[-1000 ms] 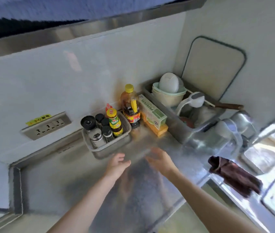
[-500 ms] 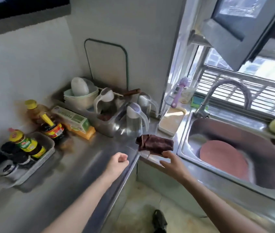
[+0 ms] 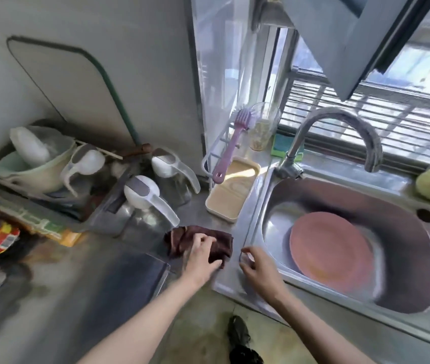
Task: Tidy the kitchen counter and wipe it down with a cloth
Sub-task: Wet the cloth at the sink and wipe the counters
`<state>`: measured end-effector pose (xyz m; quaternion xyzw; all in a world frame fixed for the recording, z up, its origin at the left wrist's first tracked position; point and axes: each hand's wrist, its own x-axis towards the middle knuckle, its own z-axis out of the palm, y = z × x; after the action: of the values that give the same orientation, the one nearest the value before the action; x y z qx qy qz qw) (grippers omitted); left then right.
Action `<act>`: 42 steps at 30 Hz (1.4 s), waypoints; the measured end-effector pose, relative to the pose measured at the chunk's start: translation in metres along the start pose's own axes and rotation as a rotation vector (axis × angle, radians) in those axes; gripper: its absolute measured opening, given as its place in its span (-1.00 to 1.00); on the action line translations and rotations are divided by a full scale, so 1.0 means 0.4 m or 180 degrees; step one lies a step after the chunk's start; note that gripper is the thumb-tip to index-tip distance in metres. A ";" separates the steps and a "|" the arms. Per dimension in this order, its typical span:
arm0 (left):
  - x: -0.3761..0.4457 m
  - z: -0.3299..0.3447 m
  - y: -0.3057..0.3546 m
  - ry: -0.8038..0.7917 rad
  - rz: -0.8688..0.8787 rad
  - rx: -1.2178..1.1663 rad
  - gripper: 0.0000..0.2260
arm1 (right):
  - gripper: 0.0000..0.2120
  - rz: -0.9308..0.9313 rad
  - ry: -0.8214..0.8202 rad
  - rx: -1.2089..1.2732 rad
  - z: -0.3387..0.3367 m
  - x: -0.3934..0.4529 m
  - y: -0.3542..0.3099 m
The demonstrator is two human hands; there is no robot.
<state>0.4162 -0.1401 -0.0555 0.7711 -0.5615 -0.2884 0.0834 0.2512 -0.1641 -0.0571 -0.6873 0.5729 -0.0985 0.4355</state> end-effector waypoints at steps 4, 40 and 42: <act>0.032 0.034 0.010 0.0267 0.0052 0.0625 -0.68 | -0.75 -0.0005 0.0017 0.0089 0.001 0.018 0.022; -0.163 0.002 0.545 -0.0510 0.1188 -0.2179 -0.88 | -0.74 0.0343 0.1762 0.3517 -0.349 -0.380 0.126; -0.177 0.047 0.620 -0.0933 0.1089 -0.2237 -0.83 | -0.74 0.0305 0.1937 0.3302 -0.393 -0.401 0.178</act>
<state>0.1888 -0.1601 0.0662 0.5420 -0.5549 -0.5512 0.3073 0.0496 -0.0978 0.0450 -0.2995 0.5793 -0.5377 0.5344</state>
